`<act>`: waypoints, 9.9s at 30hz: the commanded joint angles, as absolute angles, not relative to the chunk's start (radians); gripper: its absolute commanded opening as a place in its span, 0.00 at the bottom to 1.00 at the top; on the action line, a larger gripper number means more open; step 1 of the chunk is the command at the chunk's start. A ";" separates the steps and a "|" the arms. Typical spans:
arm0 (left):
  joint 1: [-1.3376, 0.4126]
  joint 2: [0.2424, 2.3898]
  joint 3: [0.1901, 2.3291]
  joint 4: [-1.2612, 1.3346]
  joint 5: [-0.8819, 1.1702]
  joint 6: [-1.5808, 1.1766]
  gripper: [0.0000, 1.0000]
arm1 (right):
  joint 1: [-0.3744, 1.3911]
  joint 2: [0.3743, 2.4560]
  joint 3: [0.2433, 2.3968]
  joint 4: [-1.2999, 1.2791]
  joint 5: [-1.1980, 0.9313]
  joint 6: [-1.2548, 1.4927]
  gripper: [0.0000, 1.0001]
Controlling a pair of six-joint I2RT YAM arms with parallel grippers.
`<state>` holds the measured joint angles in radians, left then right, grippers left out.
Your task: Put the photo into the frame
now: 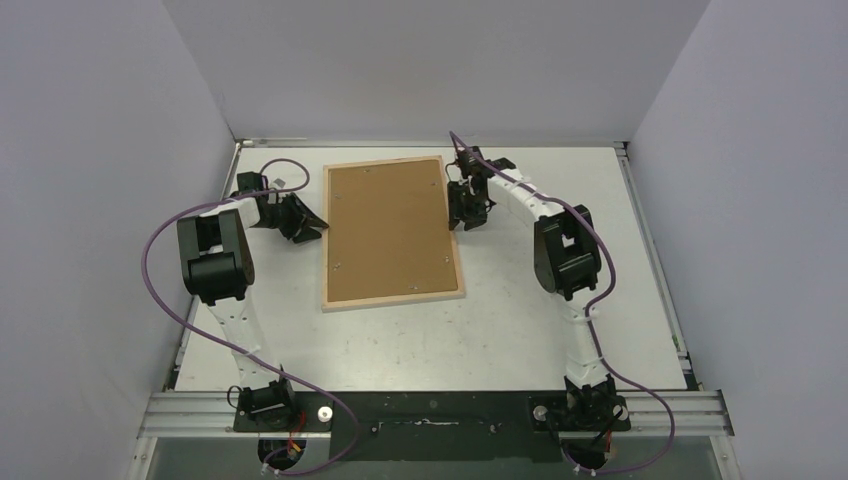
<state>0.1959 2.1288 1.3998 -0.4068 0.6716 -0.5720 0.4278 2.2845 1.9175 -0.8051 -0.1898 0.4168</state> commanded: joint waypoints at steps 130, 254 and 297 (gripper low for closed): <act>-0.061 1.950 1.252 -0.414 0.551 -0.538 0.30 | 0.666 2.385 1.854 -0.082 -0.447 0.909 0.28; -0.077 2.034 1.292 -0.485 0.569 -0.541 0.12 | 0.732 2.258 1.651 0.061 -0.332 0.896 0.18; -0.077 2.024 1.270 -0.468 0.582 -0.552 0.13 | 0.732 2.347 1.669 0.155 -0.314 0.954 0.27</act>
<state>-0.0677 2.0113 1.2835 -0.4774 0.5831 -0.5468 0.7273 2.3547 1.6756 0.1150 -0.3267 0.9661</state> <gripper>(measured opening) 0.130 0.262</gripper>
